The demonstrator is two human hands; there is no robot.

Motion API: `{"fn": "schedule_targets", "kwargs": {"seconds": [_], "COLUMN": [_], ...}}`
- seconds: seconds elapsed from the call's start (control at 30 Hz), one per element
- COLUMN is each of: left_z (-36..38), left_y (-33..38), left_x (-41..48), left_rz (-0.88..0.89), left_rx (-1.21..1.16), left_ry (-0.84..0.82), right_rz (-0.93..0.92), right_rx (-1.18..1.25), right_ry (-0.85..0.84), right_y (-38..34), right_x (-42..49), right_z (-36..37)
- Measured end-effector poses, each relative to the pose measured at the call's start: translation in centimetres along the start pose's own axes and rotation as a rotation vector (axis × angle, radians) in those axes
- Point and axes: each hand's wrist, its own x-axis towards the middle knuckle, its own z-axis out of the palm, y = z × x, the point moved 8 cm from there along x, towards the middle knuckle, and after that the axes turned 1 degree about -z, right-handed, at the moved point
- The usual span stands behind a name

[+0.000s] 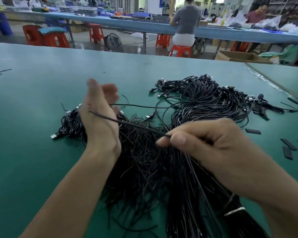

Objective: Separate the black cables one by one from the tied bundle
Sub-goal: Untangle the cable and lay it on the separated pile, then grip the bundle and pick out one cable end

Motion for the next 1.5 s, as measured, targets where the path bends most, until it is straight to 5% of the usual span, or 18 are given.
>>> {"fn": "schedule_targets", "kwargs": {"seconds": [0.13, 0.27, 0.4, 0.5, 0.57, 0.67, 0.77, 0.87, 0.97, 1.07, 1.17, 1.33, 1.4, 1.5], "left_z": [-1.7, -2.3, -0.4, 3.1, 4.5, 4.7, 4.7, 4.9, 4.6, 4.7, 4.8, 5.6, 6.1, 5.8], "left_y": [3.6, 5.2, 6.7, 5.5, 3.6, 1.6, 1.0, 0.6, 0.1, -0.6, -1.3, -1.2, -0.4, 0.9], "left_x": [-0.1, -0.6, -1.9, -3.6, -4.8, -5.2, -4.9, -5.3, -5.5, -6.0, -6.3, -7.4, -7.4, -6.3], "left_rz": [0.226, 0.424, 0.648, 0.684, 0.658, 0.608, 0.588, 0.604, 0.595, 0.567, 0.523, 0.534, 0.537, 0.500], "left_rx": [-0.148, 0.057, 0.419, 0.806, 1.110, 1.342, 1.446, 1.523, 1.553, 1.569, 1.619, 1.489, 1.362, 1.199], "left_ry": [0.183, 0.254, 0.076, -0.240, -0.367, -0.432, -0.442, -0.497, -0.598, -0.678, -0.729, -0.863, -0.855, -0.730], "right_rz": [0.213, 0.433, 0.757, 0.736, 0.532, 0.420, 0.301, 0.403, 0.467, 0.562, 0.637, 0.399, 0.415, 0.374], "right_rx": [-0.264, -0.476, -0.727, -0.748, -0.589, -0.034, 0.073, 0.378, 0.169, 0.165, 0.249, -0.236, -0.155, -0.252], "right_ry": [0.538, 0.768, 0.491, 0.164, -0.016, -0.213, -0.401, -0.066, 0.334, 0.311, 0.110, -0.274, -0.196, 0.157], "right_y": [3.9, 6.9, 9.3, 9.0, 7.3, 5.0, 3.2, 4.1, 5.9, 6.1, 5.9, 4.2, 4.7, 5.0], "right_x": [-1.7, -4.2, -4.3, -3.6, -1.7, -0.4, -1.1, -0.6, -0.7, -1.1, -1.2, -1.0, -0.8, -0.3], "right_z": [-6.4, -10.3, -9.3, -6.0, -3.1, 1.0, 3.5, 1.6, -1.8, -1.7, 0.1, 3.4, 3.3, -0.4]}}
